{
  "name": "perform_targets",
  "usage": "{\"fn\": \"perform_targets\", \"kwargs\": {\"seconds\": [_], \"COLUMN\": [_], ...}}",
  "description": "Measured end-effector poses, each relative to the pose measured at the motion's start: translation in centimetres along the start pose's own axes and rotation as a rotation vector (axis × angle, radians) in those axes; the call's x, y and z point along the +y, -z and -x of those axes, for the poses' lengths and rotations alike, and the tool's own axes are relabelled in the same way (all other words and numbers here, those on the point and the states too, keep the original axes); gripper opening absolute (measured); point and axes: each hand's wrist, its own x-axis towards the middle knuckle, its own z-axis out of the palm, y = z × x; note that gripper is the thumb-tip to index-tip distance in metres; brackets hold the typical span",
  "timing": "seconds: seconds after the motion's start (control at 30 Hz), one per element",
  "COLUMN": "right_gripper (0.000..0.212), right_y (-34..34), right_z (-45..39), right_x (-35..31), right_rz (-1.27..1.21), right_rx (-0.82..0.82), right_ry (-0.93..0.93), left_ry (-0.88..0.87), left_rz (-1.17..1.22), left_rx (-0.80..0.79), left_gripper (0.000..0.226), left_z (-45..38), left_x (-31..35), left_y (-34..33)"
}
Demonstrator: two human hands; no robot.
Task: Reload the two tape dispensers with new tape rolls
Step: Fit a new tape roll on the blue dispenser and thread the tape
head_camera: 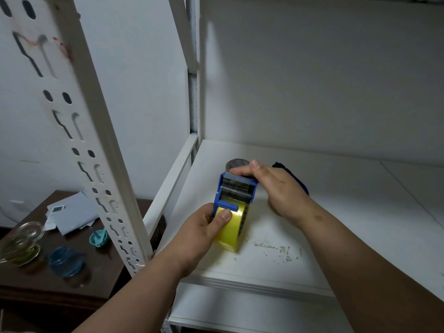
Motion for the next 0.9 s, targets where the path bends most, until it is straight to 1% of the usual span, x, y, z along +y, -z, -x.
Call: {"fn": "perform_targets", "kwargs": {"seconds": [0.07,0.2,0.27,0.37,0.43,0.5,0.57,0.63,0.7,0.8,0.83,0.9], "right_gripper": [0.062,0.073,0.076,0.074,0.074,0.076,0.077,0.073,0.07,0.083,0.081,0.063], "right_y": [0.1,0.4,0.6,0.2,0.2,0.6,0.8,0.4,-0.2,-0.6,-0.7,-0.9], "right_z": [0.1,-0.4,-0.7,-0.3,-0.3,-0.7,-0.7,-0.5,-0.2,-0.1,0.0,0.0], "right_x": [0.2,0.3,0.1,-0.4,-0.2,0.1,0.5,1.2,2.4,4.1,4.4,4.4], "right_rz": [0.009,0.081,0.112,0.047,0.054,0.08,0.072,0.038,-0.039,-0.144,-0.157,-0.105], "right_rx": [-0.059,-0.127,-0.111,-0.131,-0.15,-0.126,-0.08,-0.076,-0.066,-0.019,-0.013,-0.005], "right_ry": [-0.061,-0.176,-0.164,-0.097,-0.119,-0.183,-0.194,-0.187,-0.215,-0.293,-0.299,-0.3], "left_ry": [0.003,0.008,0.012,0.029,0.041,0.047,0.046,0.052,0.053,0.047,0.05,0.074], "left_rz": [-0.011,-0.017,-0.018,0.011,0.011,0.004,0.026,0.066,0.102,0.144,0.161,0.211], "left_rx": [-0.013,-0.03,-0.033,-0.038,-0.043,-0.037,-0.035,-0.025,-0.009,0.032,0.043,0.054], "left_gripper": [0.039,0.04,0.043,0.044,0.043,0.044,0.043,0.045,0.052,0.062,0.062,0.061], "left_z": [0.0,-0.1,-0.2,-0.4,-0.4,-0.4,-0.4,-0.4,-0.5,-0.8,-0.9,-1.4], "left_x": [-0.1,-0.1,-0.2,-0.1,0.0,0.1,0.2,0.3,0.5,0.9,1.0,1.3], "left_y": [0.2,0.4,0.4,0.5,0.5,0.4,0.4,0.4,0.2,-0.3,-0.4,-0.5]}}
